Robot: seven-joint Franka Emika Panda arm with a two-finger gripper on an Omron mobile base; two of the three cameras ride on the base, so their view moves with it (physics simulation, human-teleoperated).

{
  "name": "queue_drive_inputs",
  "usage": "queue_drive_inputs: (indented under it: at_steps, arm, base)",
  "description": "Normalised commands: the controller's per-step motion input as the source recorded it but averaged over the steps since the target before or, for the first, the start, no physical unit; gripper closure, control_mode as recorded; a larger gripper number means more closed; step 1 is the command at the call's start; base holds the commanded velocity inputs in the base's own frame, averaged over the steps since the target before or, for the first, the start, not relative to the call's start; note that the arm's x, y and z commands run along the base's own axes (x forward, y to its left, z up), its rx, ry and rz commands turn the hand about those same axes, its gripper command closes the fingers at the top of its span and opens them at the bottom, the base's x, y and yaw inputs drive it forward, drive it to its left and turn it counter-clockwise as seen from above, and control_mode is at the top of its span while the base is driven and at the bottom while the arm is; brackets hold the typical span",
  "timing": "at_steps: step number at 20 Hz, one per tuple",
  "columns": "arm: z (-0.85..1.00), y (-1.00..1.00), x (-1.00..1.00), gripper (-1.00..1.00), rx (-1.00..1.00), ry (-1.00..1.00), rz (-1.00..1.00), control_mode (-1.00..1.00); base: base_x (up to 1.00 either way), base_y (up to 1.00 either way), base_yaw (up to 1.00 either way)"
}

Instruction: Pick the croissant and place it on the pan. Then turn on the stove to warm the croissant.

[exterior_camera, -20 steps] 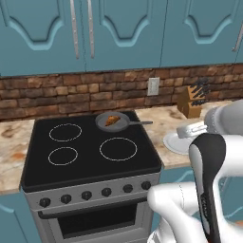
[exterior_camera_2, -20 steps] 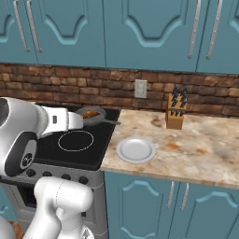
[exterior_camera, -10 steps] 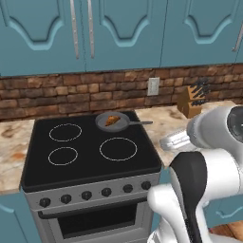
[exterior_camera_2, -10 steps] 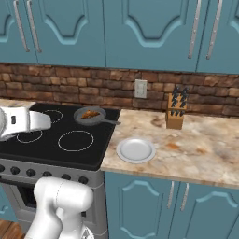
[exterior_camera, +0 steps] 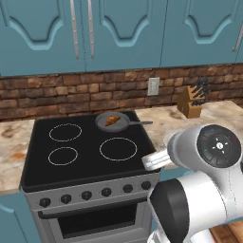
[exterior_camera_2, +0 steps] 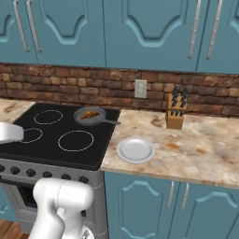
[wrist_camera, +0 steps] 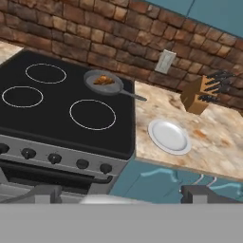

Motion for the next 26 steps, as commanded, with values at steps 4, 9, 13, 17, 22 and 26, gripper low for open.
queue_drive_inputs:
  at_steps: [4, 9, 13, 17, 22, 26]
  arm:
    - [-0.84, 0.25, -0.1, -1.0, -0.02, -0.08, 0.0, -1.0]
    - [-0.96, 0.26, 0.01, -1.0, -0.09, -0.05, 0.01, -1.0]
    - [-0.94, 0.29, 0.07, -1.0, -0.12, -0.08, 0.0, -1.0]
    - [-0.79, 0.26, 0.0, -1.0, -0.12, -0.18, 0.0, -1.0]
    - [-0.71, 0.16, 0.0, -1.0, -0.06, -0.2, 0.0, -1.0]
    - [-0.64, 0.02, -0.01, -1.0, 0.0, -0.21, 0.0, -1.0]
  base:
    - [0.0, 0.0, 0.0]
    - [0.0, 0.0, 0.0]
    - [0.0, 0.0, 0.0]
    - [0.0, 0.0, 0.0]
    - [0.0, 0.0, 0.0]
    - [0.0, 0.0, 0.0]
